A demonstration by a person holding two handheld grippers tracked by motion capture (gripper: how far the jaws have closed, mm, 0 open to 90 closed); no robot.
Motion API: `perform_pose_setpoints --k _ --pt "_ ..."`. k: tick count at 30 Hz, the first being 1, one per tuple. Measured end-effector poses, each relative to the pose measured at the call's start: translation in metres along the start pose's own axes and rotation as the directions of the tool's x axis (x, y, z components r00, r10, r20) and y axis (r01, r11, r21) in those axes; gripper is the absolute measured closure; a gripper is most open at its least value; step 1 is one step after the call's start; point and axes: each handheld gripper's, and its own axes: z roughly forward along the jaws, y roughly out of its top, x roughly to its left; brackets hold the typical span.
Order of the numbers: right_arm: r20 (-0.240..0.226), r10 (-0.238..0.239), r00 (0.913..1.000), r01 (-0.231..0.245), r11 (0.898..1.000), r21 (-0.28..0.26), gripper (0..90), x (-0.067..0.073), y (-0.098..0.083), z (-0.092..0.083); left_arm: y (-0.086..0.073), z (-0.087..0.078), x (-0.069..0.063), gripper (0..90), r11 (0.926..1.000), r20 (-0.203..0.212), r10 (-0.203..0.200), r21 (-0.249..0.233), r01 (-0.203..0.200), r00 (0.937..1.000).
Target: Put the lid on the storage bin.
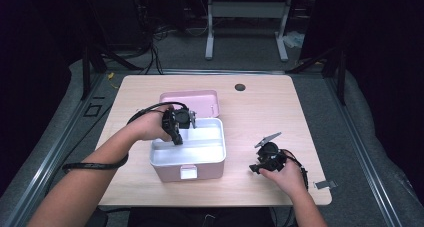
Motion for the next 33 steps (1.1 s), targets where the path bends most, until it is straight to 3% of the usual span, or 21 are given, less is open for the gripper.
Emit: perform_pose_setpoints --k 6,11,15,23,26,32,33 --pt "0.009 -0.001 1.0 0.001 1.0 0.002 48.4 0.001 0.001 0.001 0.004 0.006 -0.001 88.3 0.9992 -0.012 0.02 0.035 -0.02 0.9997" --pt "0.011 -0.006 0.9999 0.006 1.0 -0.003 48.4 0.001 0.001 0.001 0.006 0.006 0.002 87.7 0.9972 -0.051 0.045 0.062 -0.042 0.9977" --pt "0.007 -0.001 1.0 0.001 1.0 -0.001 48.4 0.001 0.001 0.001 0.003 0.006 0.004 87.1 0.9983 -0.049 0.037 0.047 -0.035 0.9981" --pt "0.004 0.017 0.9998 -0.017 0.999 -0.033 45.6 -0.002 0.004 -0.001 -0.004 0.005 0.002 82.7 0.9999 -0.063 -0.01 0.008 0.011 0.998" --pt "-0.001 0.026 0.9997 -0.026 0.999 -0.033 45.3 -0.003 0.009 -0.002 -0.007 0.004 0.002 80.6 0.9995 -0.061 -0.023 0.018 0.024 0.9978" --pt "-0.033 0.019 0.9993 -0.021 0.998 -0.062 45.3 -0.003 0.032 -0.01 -0.014 0.004 0.005 80.0 0.9921 -0.042 -0.122 -0.032 0.121 0.9916" --pt "-0.025 0.009 0.9996 -0.01 0.998 -0.061 45.3 -0.003 0.039 -0.011 -0.015 0.004 0.005 80.1 0.9919 -0.04 -0.124 -0.033 0.123 0.9915"
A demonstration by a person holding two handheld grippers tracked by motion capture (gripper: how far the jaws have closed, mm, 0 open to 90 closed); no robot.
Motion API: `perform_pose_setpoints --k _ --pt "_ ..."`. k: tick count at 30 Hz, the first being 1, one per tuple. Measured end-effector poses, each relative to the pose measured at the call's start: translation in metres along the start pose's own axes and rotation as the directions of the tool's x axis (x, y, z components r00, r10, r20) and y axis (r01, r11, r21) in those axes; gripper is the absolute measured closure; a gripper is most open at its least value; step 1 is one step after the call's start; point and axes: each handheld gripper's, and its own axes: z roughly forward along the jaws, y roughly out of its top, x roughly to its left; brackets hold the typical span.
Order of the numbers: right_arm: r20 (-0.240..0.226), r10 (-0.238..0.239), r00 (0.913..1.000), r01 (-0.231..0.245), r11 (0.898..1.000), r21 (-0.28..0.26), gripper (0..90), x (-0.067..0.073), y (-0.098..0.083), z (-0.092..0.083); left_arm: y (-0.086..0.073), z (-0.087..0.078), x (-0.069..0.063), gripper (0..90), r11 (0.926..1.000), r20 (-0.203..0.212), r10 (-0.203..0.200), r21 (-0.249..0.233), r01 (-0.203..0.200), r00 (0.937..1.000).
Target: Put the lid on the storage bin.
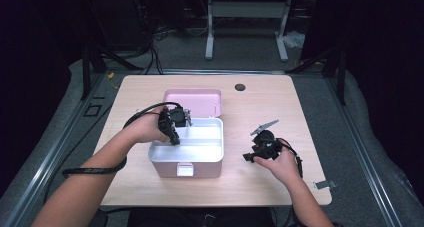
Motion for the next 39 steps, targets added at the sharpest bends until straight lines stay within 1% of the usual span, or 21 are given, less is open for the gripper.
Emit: perform_pose_setpoints --k 2,5,7,8,10,11,13,14,15,19,20,22,24,25,26,32,35,37,39 --pt "-0.002 -0.011 0.9999 0.011 1.0 -0.005 45.2 0.0 0.013 -0.001 -0.002 0.0 0.002 80.4 0.9997 0.011 -0.019 -0.017 0.019 0.9998" --pt "0.006 -0.019 0.9998 0.019 1.0 -0.014 45.1 0.0 0.032 -0.003 -0.003 0.0 0.004 81.7 0.9995 0.018 -0.024 -0.022 0.025 0.9995" --pt "0.011 -0.026 0.9996 0.026 1.0 -0.017 45.0 0.003 0.046 -0.006 -0.002 0.0 0.002 81.8 0.9996 0.01 -0.024 -0.014 0.025 0.9996" --pt "0.02 -0.033 0.9993 0.033 0.999 -0.019 45.0 0.005 0.055 -0.009 -0.001 0.0 0.002 81.7 0.9998 0.005 -0.02 -0.007 0.02 0.9998" --pt "0.02 -0.035 0.9992 0.035 0.999 -0.022 45.0 0.006 0.071 -0.013 0.002 0.0 0.0 81.7 0.9998 -0.003 -0.016 0.012 0.016 0.9999" --pt "0.024 -0.036 0.9991 0.037 0.999 -0.02 45.1 0.007 0.076 -0.014 0.003 0.001 0.0 81.6 0.9998 -0.004 -0.016 0.015 0.016 0.9999" --pt "0.032 -0.034 0.9989 0.034 0.999 -0.012 45.1 0.005 0.089 -0.015 0.006 0.0 -0.001 81.5 0.999 -0.012 -0.018 0.04 0.019 0.9998" --pt "0.037 -0.026 0.999 0.026 1.0 -0.002 45.1 0.004 0.094 -0.014 0.006 0.001 -0.002 81.5 0.999 -0.017 -0.022 0.039 0.023 0.9996" --pt "0.045 -0.025 0.9987 0.025 1.0 0.005 45.2 0.003 0.098 -0.014 0.007 0.001 -0.002 81.5 0.9985 -0.021 -0.017 0.053 0.018 0.9996" --pt "0.064 0.008 0.9979 -0.01 0.999 0.033 46.3 -0.002 0.12 -0.011 0.007 0.001 -0.003 81.4 0.9985 -0.024 -0.019 0.051 0.02 0.9995" --pt "0.058 0.013 0.9982 -0.015 0.999 0.032 46.6 -0.002 0.125 -0.011 0.006 0.001 -0.002 81.4 0.9989 -0.024 -0.017 0.043 0.018 0.9996" --pt "0.067 0.021 0.9975 -0.023 0.999 0.037 46.7 -0.002 0.137 -0.012 0.006 0.001 -0.002 81.4 0.9991 -0.022 -0.019 0.038 0.02 0.9996" --pt "0.049 0.034 0.9982 -0.036 0.999 0.039 46.9 -0.004 0.146 -0.012 0.005 0.001 -0.003 81.5 0.9991 -0.029 -0.019 0.037 0.021 0.9994" --pt "0.059 0.045 0.9973 -0.047 0.998 0.043 47.4 -0.004 0.149 -0.012 0.005 0.001 -0.003 81.5 0.9991 -0.03 -0.021 0.037 0.022 0.9993" --pt "0.046 0.06 0.9971 -0.062 0.997 0.043 47.6 -0.006 0.152 -0.012 0.005 0.001 -0.004 81.5 0.9991 -0.031 -0.021 0.036 0.022 0.9993" --pt "0.039 0.118 0.9922 -0.119 0.993 0.026 52.1 -0.012 0.168 -0.01 0.005 0.001 -0.005 81.7 0.9992 -0.042 -0.019 0.035 0.021 0.9989" --pt "0.054 0.134 0.9895 -0.135 0.991 0.02 54.4 -0.013 0.176 -0.006 0.006 0.001 -0.006 81.8 0.999 -0.046 -0.021 0.038 0.023 0.9987" --pt "0.054 0.153 0.9867 -0.154 0.988 0.012 54.9 -0.014 0.181 -0.003 0.006 0.001 -0.006 81.8 0.9987 -0.043 -0.02 0.046 0.022 0.9989" --pt "0.061 0.162 0.9849 -0.163 0.987 0.008 55.2 -0.014 0.186 0.0 0.007 0.001 -0.005 81.8 0.9984 -0.041 -0.016 0.053 0.018 0.999"
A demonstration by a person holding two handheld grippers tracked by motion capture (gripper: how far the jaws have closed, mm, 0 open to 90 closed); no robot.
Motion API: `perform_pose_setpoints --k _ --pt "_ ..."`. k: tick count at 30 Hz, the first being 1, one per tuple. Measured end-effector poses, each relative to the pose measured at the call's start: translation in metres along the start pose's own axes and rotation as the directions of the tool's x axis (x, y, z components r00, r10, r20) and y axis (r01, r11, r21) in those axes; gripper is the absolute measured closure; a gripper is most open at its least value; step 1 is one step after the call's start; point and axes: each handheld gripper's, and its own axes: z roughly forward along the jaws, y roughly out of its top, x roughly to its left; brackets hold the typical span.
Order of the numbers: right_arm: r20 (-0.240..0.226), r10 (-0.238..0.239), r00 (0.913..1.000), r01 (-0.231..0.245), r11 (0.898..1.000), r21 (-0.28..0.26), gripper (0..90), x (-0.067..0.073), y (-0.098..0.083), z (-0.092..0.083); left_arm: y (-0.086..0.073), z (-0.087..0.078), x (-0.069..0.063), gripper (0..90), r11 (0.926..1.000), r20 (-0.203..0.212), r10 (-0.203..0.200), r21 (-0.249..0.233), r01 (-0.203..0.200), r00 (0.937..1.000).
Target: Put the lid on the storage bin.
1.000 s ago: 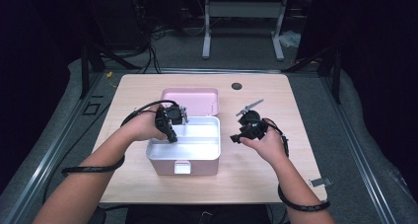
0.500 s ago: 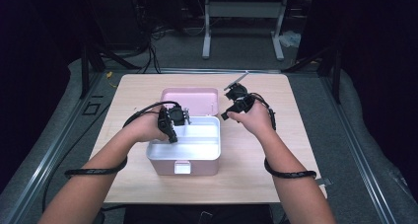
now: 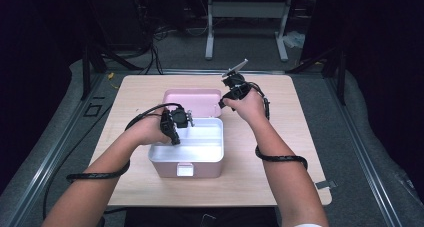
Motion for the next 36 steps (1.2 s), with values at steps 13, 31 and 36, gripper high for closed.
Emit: perform_pose_setpoints --k 13,31,36 --pt "0.011 0.111 0.9938 -0.111 0.994 0.011 63.2 -0.011 0.015 0.035 -0.001 0.0 0.0 81.9 1.0 -0.002 -0.005 -0.008 0.005 1.0" --pt "0.066 0.202 0.9772 -0.202 0.979 -0.005 71.8 -0.017 0.023 0.054 -0.002 0.0 -0.003 82.0 0.9998 -0.021 -0.008 -0.021 0.008 0.9997" --pt "0.063 0.209 0.9759 -0.209 0.978 -0.001 72.4 -0.018 0.023 0.059 -0.001 0.0 -0.003 82.0 0.9999 -0.019 -0.006 -0.009 0.006 0.9998"
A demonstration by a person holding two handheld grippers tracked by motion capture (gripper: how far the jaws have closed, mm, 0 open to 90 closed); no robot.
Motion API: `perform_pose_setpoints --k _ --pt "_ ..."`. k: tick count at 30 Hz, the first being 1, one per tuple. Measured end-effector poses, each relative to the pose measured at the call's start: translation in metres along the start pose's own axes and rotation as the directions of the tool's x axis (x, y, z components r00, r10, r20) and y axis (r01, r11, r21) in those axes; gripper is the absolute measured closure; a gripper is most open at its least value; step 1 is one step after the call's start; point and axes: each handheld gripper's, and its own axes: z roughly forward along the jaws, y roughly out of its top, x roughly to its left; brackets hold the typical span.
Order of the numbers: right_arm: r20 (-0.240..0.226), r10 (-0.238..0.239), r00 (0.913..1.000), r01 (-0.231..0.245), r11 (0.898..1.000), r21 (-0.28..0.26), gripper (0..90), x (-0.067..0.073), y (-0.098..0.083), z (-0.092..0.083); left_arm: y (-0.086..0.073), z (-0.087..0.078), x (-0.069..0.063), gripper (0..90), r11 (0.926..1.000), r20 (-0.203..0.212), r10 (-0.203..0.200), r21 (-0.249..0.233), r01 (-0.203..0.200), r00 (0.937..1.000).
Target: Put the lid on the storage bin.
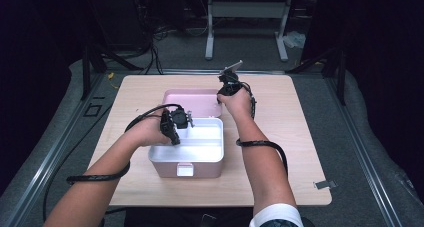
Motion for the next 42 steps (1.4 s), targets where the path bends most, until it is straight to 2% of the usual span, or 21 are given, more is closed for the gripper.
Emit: perform_pose_setpoints --k 3,4,5,7,14,19,21,23,28,30,31,32,34,37,39,40,41,42 --pt "-0.008 0.003 1.0 -0.003 1.0 0.003 74.9 0.001 0.0 0.002 -0.001 0.0 0.0 82.0 0.9999 -0.001 -0.004 -0.01 0.004 1.0" --pt "0.031 0.002 0.9995 -0.002 1.0 -0.008 75.3 0.003 -0.001 0.004 -0.001 0.0 0.0 82.0 0.9999 0.002 -0.006 -0.014 0.006 1.0" --pt "0.033 0.003 0.9995 -0.003 1.0 -0.009 75.6 0.003 -0.001 0.004 -0.001 0.0 0.0 82.0 0.9998 0.002 -0.012 -0.015 0.012 0.9999" --pt "-0.011 0.012 0.9999 -0.012 1.0 0.005 75.8 0.001 -0.001 0.003 -0.002 0.0 0.0 81.8 0.9996 0.001 -0.023 -0.015 0.023 0.9997" --pt "-0.002 0.031 0.9995 -0.031 1.0 0.006 77.0 0.002 0.0 0.003 -0.001 0.0 -0.001 81.0 0.9991 -0.003 -0.038 -0.018 0.038 0.9993" --pt "0.02 0.023 0.9995 -0.023 1.0 0.0 77.7 0.003 0.002 0.0 -0.004 0.0 0.001 80.0 0.9982 0.003 -0.054 -0.028 0.054 0.9986" --pt "-0.012 0.017 0.9998 -0.017 1.0 0.003 78.0 0.002 0.002 -0.003 -0.005 -0.001 0.002 78.2 0.9966 0.006 -0.073 -0.038 0.073 0.9973" --pt "-0.005 0.008 1.0 -0.008 1.0 -0.01 78.4 0.003 0.003 -0.006 -0.006 -0.001 0.002 75.5 0.9951 0.005 -0.087 -0.047 0.087 0.9962" --pt "0.006 -0.009 0.9999 0.01 0.999 -0.035 79.3 0.005 0.003 -0.013 -0.007 -0.001 0.003 73.9 0.9947 0.004 -0.089 -0.05 0.089 0.996" --pt "0.006 -0.028 0.9996 0.028 0.997 -0.067 80.2 0.008 0.004 -0.025 -0.008 -0.001 0.002 73.9 0.9944 0.002 -0.09 -0.056 0.09 0.9959" --pt "0.004 -0.032 0.9995 0.032 0.996 -0.083 80.7 0.009 0.004 -0.03 -0.008 -0.001 0.002 73.9 0.9945 -0.004 -0.09 -0.054 0.089 0.996" --pt "0.027 -0.035 0.999 0.037 0.993 -0.113 81.3 0.011 0.003 -0.036 -0.008 -0.001 0.001 73.9 0.9942 -0.005 -0.091 -0.057 0.091 0.9958" --pt "0.006 -0.05 0.9987 0.051 0.986 -0.162 82.3 0.014 0.0 -0.049 -0.008 -0.001 0.001 74.6 0.9946 -0.006 -0.088 -0.056 0.087 0.9961" --pt "0.025 -0.066 0.9975 0.07 0.972 -0.224 83.1 0.018 -0.007 -0.064 -0.011 -0.001 0.001 75.0 0.9919 -0.003 -0.1 -0.079 0.1 0.995" --pt "-0.013 -0.073 0.9973 0.067 0.964 -0.258 83.9 0.018 -0.012 -0.074 -0.013 -0.001 0.001 75.0 0.99 0.0 -0.106 -0.093 0.106 0.9943" --pt "-0.013 -0.073 0.9973 0.067 0.964 -0.258 83.9 0.018 -0.012 -0.074 -0.013 -0.001 0.001 75.0 0.99 0.0 -0.106 -0.093 0.106 0.9943" --pt "-0.006 -0.09 0.996 0.084 0.955 -0.285 84.2 0.02 -0.017 -0.081 -0.016 -0.001 0.0 75.0 0.9869 -0.003 -0.118 -0.111 0.117 0.993" --pt "-0.009 -0.104 0.9946 0.096 0.95 -0.296 84.2 0.021 -0.019 -0.085 -0.017 -0.001 0.0 75.0 0.986 -0.001 -0.12 -0.117 0.119 0.9928"
